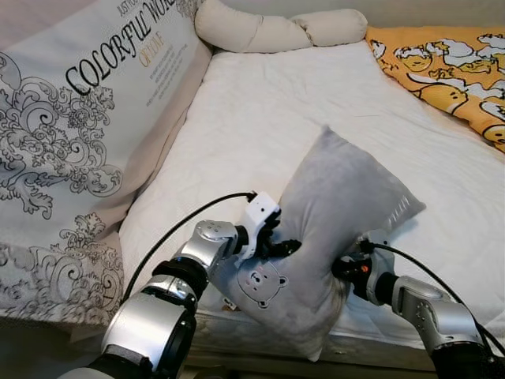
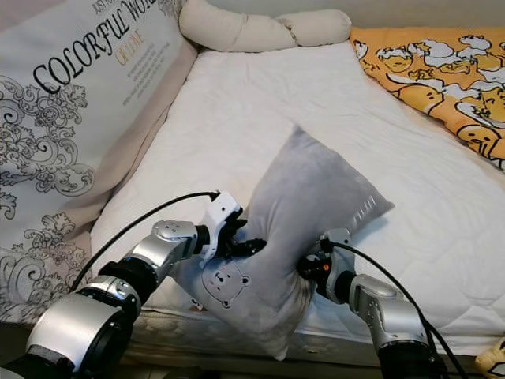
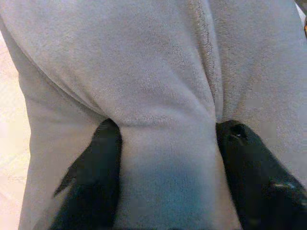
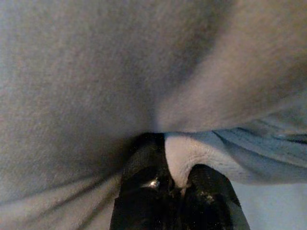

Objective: Clean up the room

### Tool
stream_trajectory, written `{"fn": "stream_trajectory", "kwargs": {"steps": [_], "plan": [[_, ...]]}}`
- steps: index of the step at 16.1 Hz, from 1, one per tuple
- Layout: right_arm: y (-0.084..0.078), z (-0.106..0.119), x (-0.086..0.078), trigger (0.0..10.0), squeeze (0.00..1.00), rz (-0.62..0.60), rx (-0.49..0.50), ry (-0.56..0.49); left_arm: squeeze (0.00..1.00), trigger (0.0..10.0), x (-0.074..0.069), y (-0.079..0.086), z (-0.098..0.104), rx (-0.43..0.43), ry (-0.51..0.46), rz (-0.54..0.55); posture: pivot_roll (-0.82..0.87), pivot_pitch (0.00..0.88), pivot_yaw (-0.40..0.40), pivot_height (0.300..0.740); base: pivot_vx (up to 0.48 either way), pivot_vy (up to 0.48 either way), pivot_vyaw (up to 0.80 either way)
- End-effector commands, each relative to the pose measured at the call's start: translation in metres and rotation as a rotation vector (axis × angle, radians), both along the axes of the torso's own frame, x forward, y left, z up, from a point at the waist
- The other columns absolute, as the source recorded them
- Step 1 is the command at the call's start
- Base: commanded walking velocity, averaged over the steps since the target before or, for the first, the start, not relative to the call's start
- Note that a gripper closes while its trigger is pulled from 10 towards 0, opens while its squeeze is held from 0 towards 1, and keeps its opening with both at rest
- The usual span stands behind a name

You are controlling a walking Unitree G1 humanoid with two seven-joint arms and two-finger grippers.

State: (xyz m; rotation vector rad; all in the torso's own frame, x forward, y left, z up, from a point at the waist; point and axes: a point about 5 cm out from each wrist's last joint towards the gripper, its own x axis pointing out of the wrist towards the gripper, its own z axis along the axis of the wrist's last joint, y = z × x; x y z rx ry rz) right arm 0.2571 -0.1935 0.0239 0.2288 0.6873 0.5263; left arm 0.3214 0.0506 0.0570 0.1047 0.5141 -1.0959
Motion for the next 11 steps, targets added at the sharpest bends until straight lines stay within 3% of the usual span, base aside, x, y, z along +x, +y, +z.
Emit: {"fn": "stream_trajectory", "kwargs": {"steps": [1,6,11], "plan": [[0.019,0.015,0.014,0.0,0.0,0.067,0.049,-0.086,0.0,0.0,-0.016,0.0,-0.02,0.023,0.114,-0.025,-0.02,0.0,0.114,0.74,0.0,0.0,0.0],[0.027,0.02,0.022,0.0,0.0,0.077,0.058,-0.116,0.0,0.0,-0.015,-0.005,-0.018,-0.065,0.159,0.041,-0.02,0.0,0.121,0.74,0.0,0.0,0.0],[0.029,0.019,0.022,0.0,0.0,0.078,0.06,-0.117,0.0,0.0,-0.015,-0.007,-0.017,-0.088,0.16,0.06,-0.02,0.0,0.123,0.74,0.0,0.0,0.0]]}}
